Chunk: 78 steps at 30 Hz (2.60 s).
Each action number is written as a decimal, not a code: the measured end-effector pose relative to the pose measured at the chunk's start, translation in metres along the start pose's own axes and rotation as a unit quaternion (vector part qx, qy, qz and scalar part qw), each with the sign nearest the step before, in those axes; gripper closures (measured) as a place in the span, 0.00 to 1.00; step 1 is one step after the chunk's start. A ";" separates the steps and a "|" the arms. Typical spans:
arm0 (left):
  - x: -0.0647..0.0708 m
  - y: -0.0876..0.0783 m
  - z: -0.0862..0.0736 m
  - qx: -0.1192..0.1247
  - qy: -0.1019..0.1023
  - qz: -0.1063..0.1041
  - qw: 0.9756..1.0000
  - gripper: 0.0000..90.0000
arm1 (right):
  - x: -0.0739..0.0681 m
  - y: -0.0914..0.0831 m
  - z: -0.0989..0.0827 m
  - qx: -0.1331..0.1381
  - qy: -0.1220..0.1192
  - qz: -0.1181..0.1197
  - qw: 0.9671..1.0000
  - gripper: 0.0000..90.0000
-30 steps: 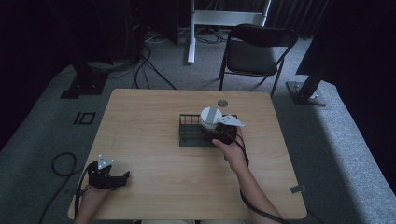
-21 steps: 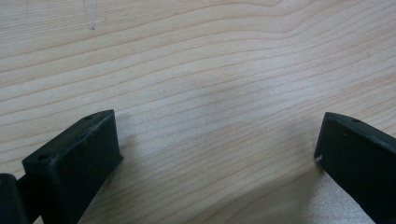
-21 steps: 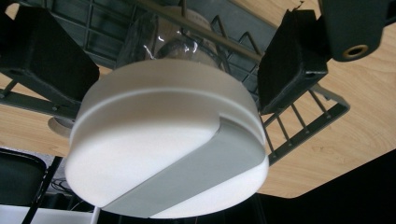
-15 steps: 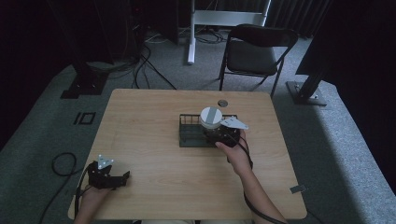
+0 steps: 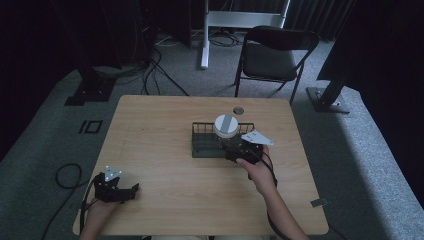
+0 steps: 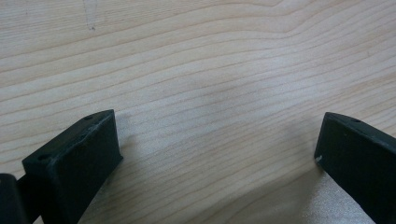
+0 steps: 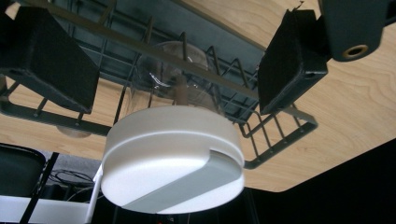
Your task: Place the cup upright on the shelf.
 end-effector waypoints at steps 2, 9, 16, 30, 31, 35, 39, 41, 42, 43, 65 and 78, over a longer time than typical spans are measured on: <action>0.000 0.000 0.000 0.000 0.000 0.000 1.000 0.00 | -0.001 -0.004 -0.001 0.003 0.001 0.003 1.000 0.14; 0.000 0.000 0.000 0.000 0.000 0.000 1.000 0.00 | 0.004 -0.015 -0.007 0.006 0.002 -0.001 1.000 0.14; 0.000 0.000 0.000 0.000 0.001 0.000 1.000 0.00 | 0.012 -0.022 -0.017 0.002 0.000 -0.013 1.000 0.14; 0.000 0.000 0.000 0.000 0.001 0.000 1.000 0.00 | 0.025 -0.035 -0.040 -0.017 0.005 -0.024 1.000 0.14; 0.000 0.000 0.000 0.000 0.001 0.000 1.000 0.00 | 0.025 -0.035 -0.040 -0.017 0.005 -0.024 1.000 0.14; 0.000 0.000 0.000 0.000 0.000 0.000 1.000 0.00 | 0.031 -0.036 -0.051 -0.030 0.002 -0.033 0.999 0.14; 0.000 0.000 0.000 0.000 0.001 0.000 1.000 0.00 | 0.035 -0.036 -0.060 -0.038 0.013 -0.038 0.998 0.14; 0.000 0.000 0.000 0.000 0.000 0.000 1.000 0.00 | 0.038 -0.035 -0.064 -0.040 0.018 -0.038 0.998 0.14; 0.000 0.000 0.000 0.000 0.000 0.000 1.000 0.00 | 0.039 -0.035 -0.067 -0.044 0.017 -0.040 0.998 0.14; 0.000 0.000 0.000 0.000 0.000 0.000 1.000 0.00 | 0.040 -0.035 -0.069 -0.046 0.019 -0.042 0.998 0.14; 0.000 0.000 0.000 0.000 0.001 0.000 1.000 0.00 | 0.067 -0.036 -0.105 -0.094 0.038 -0.070 0.992 0.14; 0.000 0.000 0.000 -0.001 0.001 0.000 1.000 0.00 | 0.088 -0.043 -0.121 -0.128 0.055 -0.103 0.985 0.14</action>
Point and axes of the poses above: each handheld gripper's, and its own axes: y roughly forward along the jaws, z roughly out of its top, x roughly to its right, the point moved 3 cm from there along y, roughly forward along the jaws, and after that the axes turned 6 degrees about -x, right-handed, at the moved point
